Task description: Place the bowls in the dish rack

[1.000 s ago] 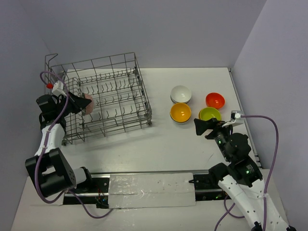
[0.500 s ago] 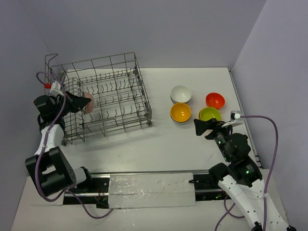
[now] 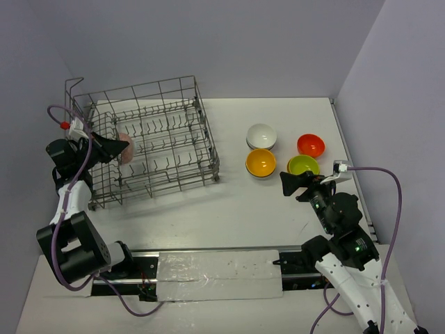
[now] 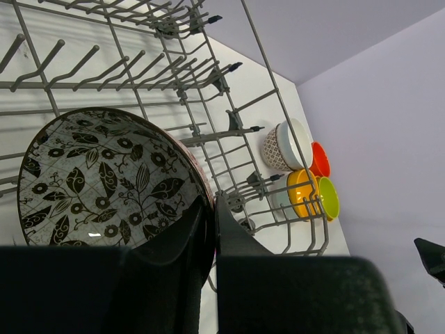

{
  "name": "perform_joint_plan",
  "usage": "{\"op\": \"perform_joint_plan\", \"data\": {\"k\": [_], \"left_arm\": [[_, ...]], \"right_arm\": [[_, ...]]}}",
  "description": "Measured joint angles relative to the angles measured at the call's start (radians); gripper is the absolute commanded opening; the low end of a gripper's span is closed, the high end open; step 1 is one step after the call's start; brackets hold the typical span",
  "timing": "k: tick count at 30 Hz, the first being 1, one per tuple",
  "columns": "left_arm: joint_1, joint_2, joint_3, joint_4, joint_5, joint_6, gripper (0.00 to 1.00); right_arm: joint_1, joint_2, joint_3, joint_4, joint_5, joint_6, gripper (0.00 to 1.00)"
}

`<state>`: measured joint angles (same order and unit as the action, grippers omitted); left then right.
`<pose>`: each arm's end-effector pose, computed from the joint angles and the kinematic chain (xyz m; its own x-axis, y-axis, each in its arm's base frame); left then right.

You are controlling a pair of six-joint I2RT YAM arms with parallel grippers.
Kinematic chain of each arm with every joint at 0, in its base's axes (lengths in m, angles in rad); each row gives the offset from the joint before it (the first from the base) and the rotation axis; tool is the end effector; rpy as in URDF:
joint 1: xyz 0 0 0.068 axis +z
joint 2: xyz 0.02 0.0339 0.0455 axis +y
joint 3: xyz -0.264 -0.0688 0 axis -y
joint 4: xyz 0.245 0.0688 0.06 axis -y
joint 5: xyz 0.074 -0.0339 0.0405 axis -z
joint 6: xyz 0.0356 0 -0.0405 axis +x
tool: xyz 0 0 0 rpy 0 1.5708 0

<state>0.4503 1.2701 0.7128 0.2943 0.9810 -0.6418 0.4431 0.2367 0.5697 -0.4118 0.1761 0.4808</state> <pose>0.2578 0.0918 0.2626 -0.4751 -0.5995 -0.6441 0.2447 0.6131 -0.7511 0.0786 0.0304 0.3036 -0.1853 0.4161 -0.8903 -0.2015 0.8706 0.4488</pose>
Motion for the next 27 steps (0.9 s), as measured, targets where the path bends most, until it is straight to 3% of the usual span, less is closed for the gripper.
{"op": "perform_joint_plan", "data": {"k": [13,27], "left_arm": [[0.0,0.008,0.016,-0.056,-0.063,0.021,0.0],[-0.028,0.055,0.05,-0.082,-0.036,0.046,0.0]], "right_arm": [[0.0,-0.003,0.0,0.0,0.0,-0.001,0.93],[0.0,-0.013,0.0,0.0,-0.002,-0.004,0.93]]}}
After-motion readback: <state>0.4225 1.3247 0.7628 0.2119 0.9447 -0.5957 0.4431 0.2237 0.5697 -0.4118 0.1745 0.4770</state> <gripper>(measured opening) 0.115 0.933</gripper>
